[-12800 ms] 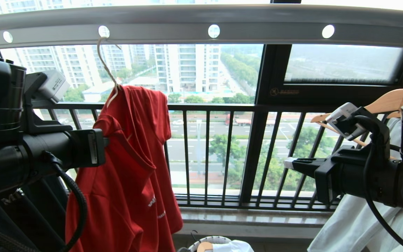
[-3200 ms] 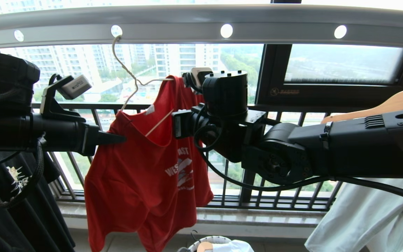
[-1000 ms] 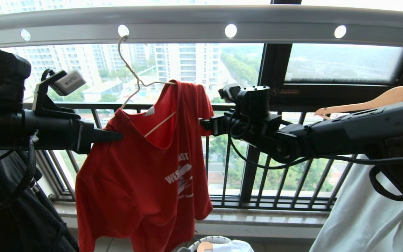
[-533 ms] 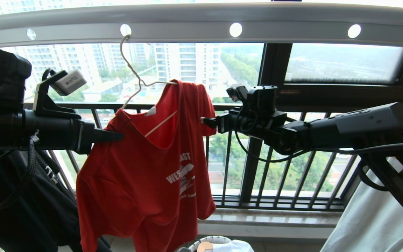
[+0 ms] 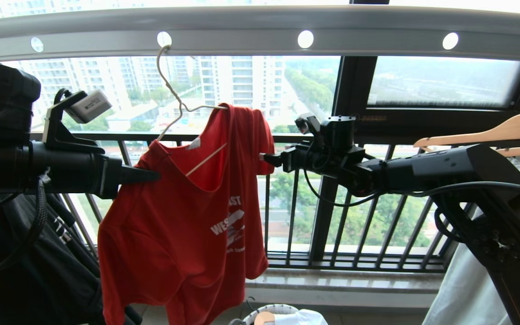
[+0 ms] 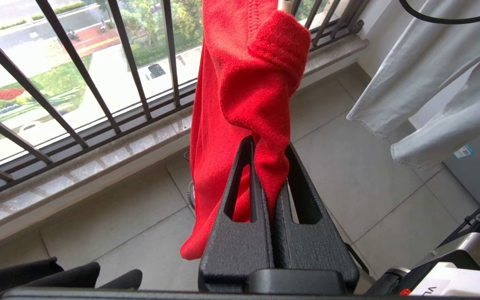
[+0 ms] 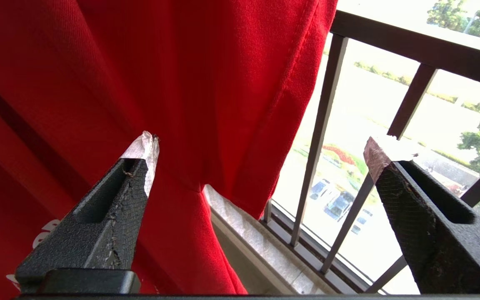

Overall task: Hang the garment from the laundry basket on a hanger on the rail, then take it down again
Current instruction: Take the clothes off the clothes rack

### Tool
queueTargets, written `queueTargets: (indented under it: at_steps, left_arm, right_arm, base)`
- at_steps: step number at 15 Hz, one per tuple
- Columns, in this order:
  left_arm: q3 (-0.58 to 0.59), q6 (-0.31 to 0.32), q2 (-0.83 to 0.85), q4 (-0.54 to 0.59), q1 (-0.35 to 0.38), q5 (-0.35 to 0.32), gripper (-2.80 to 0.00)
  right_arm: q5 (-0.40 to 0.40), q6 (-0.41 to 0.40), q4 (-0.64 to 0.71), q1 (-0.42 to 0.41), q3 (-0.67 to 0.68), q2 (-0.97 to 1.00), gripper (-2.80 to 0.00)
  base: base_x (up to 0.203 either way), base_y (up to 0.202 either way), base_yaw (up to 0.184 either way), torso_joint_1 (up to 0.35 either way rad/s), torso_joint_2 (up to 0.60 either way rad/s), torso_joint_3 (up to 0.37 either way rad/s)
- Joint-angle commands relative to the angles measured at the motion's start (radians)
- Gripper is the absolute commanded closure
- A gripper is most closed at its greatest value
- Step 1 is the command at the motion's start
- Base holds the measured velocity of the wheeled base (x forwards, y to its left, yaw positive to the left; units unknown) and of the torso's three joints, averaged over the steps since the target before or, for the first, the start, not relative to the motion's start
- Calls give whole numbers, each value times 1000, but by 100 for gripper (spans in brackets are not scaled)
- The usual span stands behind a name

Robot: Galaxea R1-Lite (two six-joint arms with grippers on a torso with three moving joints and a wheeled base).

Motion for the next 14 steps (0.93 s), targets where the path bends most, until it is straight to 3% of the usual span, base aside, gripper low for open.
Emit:
queueTargets:
  at_steps: [1, 7, 8, 14]
  left_arm:
    - [-1, 2, 2, 2, 0, -3, 0]
    - [-1, 3, 0, 0, 0, -2, 0]
    - [-1, 3, 0, 0, 0, -2, 0]
    - [-1, 3, -3, 0, 1, -2, 0]
  right_arm:
    - [43, -1, -6, -3, -13, 33, -280]
    - [132, -1, -8, -6, -61, 65, -280]
    - [144, -1, -8, -5, -68, 70, 0]
    - [174, 0, -4, 3, -93, 76, 0]
  base:
    - [0, 0, 0, 0, 0, 0]
    - [0, 0, 0, 0, 0, 0]
    - [0, 0, 0, 0, 0, 0]
    - [0, 0, 0, 0, 0, 0]
